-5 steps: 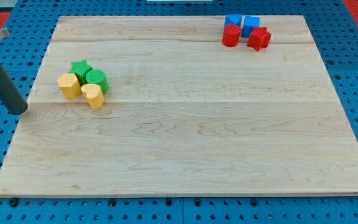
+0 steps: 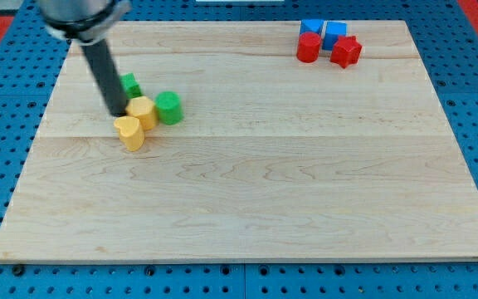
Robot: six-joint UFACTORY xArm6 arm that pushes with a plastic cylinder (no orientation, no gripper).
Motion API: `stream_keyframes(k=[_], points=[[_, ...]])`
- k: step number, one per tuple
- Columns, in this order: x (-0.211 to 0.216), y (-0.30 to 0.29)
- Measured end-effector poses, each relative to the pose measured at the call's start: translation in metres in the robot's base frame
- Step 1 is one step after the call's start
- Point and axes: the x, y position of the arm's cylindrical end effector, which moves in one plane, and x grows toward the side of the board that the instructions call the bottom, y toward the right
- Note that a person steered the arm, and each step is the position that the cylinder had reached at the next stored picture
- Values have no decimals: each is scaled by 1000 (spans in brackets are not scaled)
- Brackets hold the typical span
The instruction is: Separate the green circle from the yellow blocks and green star
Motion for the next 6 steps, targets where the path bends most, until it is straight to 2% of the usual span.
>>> stream_keyframes(k=[2,4,6], points=[[-3,115],[-16,127],[-19,199]])
